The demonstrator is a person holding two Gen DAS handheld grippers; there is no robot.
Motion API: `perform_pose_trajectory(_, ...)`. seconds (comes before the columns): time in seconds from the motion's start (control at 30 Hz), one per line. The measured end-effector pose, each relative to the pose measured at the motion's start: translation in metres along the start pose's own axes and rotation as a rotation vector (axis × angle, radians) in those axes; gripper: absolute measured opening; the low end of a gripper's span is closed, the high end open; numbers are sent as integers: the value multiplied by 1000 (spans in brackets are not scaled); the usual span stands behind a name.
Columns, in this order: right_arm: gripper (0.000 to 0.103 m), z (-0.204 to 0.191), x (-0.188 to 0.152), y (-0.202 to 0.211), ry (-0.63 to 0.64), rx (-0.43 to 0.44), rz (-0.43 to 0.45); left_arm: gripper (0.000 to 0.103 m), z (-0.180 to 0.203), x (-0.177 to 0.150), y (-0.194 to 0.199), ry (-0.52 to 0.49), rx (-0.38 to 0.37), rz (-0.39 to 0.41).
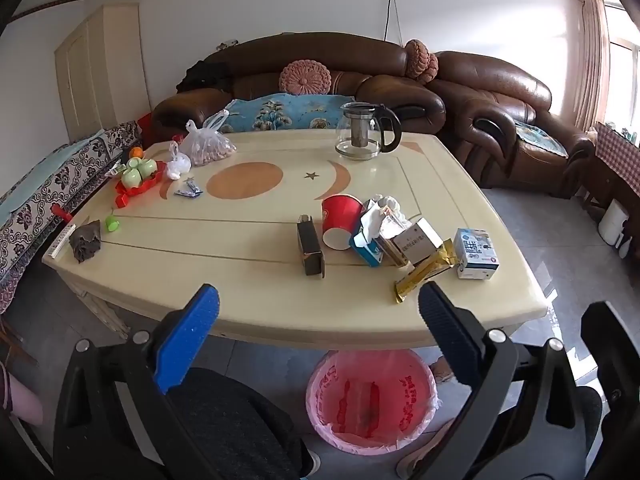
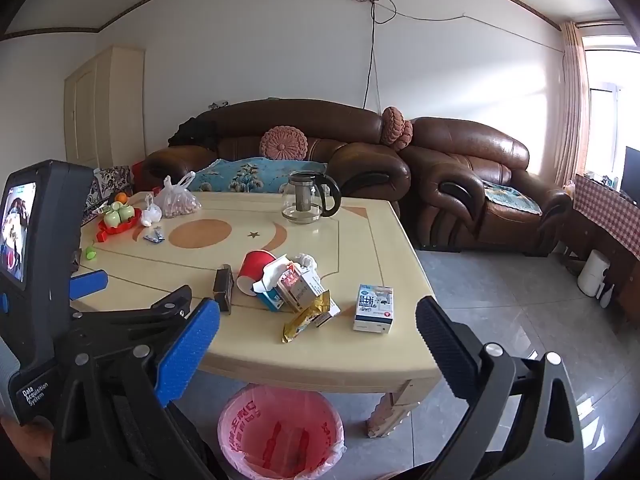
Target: Collect trash
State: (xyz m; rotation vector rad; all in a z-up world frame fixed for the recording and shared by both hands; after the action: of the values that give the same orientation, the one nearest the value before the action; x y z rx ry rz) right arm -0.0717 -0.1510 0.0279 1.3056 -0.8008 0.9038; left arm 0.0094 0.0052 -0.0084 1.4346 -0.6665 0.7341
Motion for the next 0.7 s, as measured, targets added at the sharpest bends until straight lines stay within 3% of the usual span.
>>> perform_pose_trajectory(0.7, 96, 1, 3, 5, -3, 2, 3, 98, -1, 0, 5, -9, 12, 8)
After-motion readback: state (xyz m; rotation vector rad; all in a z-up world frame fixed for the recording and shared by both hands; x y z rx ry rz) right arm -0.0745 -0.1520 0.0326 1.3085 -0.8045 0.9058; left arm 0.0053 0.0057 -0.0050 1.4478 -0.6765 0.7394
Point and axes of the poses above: each gripper's, at about its wrist camera, not at the fingertips, and y roughly against the way its jaws point, z to its right, x to its top, the point moved 1 cm from there along -y, roughly the way its jaws point, and after that the axes turned 5 degrees about y, right-handed, at the moved point
